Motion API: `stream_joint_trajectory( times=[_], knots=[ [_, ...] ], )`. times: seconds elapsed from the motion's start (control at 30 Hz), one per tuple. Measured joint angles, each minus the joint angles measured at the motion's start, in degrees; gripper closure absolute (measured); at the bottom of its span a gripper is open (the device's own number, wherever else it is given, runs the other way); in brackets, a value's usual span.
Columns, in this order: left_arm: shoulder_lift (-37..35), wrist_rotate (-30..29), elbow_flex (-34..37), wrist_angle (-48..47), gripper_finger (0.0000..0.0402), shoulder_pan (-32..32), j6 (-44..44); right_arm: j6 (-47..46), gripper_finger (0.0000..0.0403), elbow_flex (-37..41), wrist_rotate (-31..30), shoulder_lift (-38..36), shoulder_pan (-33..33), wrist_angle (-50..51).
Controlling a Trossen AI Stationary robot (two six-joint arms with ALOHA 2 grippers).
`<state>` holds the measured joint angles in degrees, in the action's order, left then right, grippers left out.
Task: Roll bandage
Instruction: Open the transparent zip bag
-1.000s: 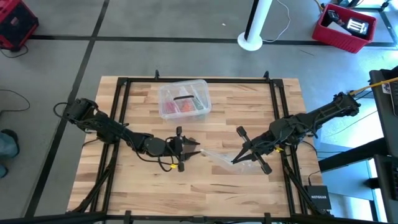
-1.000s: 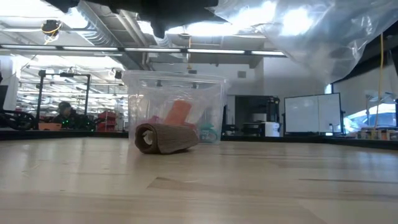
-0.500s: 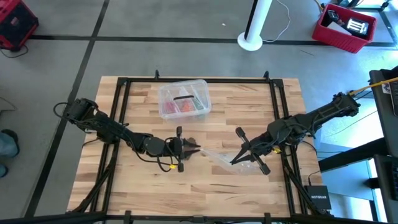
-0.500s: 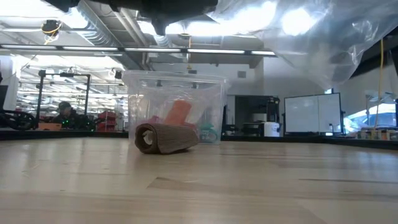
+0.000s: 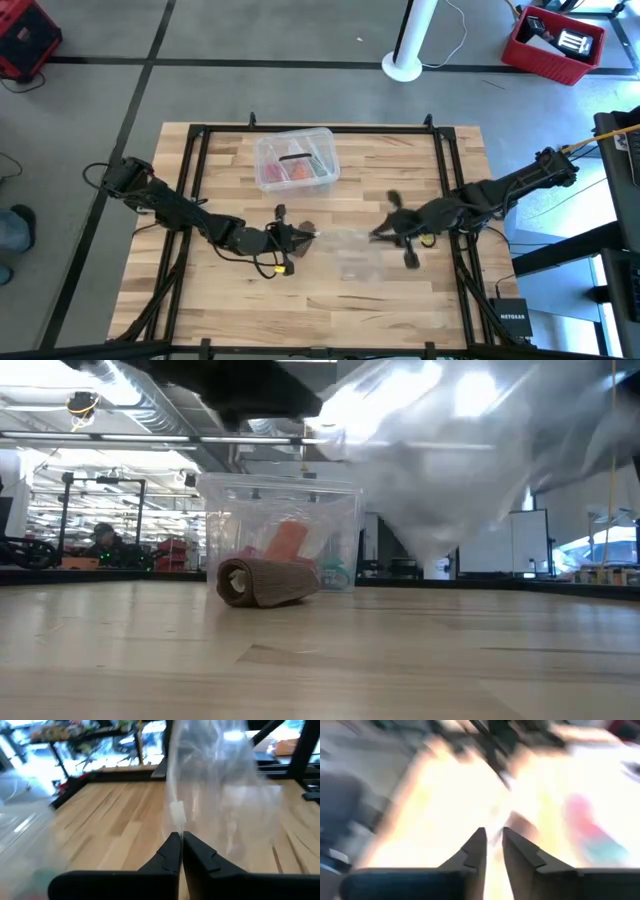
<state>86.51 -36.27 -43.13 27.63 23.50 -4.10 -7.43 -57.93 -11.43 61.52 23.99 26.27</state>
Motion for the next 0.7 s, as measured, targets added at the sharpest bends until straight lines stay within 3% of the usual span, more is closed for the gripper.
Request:
stream_joint_trajectory(
  times=[0.1, 0.2, 0.27, 0.37, 0.5, 0.7],
  knots=[
    [-1.87, -3.28, -0.02, -7.27, 0.0400, 0.70, -6.01, -2.09, 0.0307, -4.84, -9.79, -0.04, 0.00, 16.45],
    [-2.04, -3.56, -0.02, -12.33, 0.0400, 0.62, -11.10, -6.04, 0.0271, -6.69, -17.02, -0.04, -0.01, 22.04],
    [-2.04, -2.64, -0.02, -13.00, 0.0401, 0.56, -12.23, -5.26, 0.0251, -6.40, -17.54, 0.02, -0.04, 17.64],
    [-2.07, -1.63, -0.02, -12.83, 0.0401, 0.68, -11.92, -0.64, 0.0229, -3.93, -16.58, 2.73, 0.00, 0.90],
    [-2.11, -1.63, -0.02, -10.74, 0.0401, 0.85, -9.13, 8.36, 0.0211, -2.57, -11.80, 10.89, 0.00, -16.22],
    [-2.09, -1.62, -0.02, -10.80, 0.0401, 1.26, -8.71, 19.53, 0.0205, -6.15, -7.83, 23.71, -3.97, -15.19]
  ],
)
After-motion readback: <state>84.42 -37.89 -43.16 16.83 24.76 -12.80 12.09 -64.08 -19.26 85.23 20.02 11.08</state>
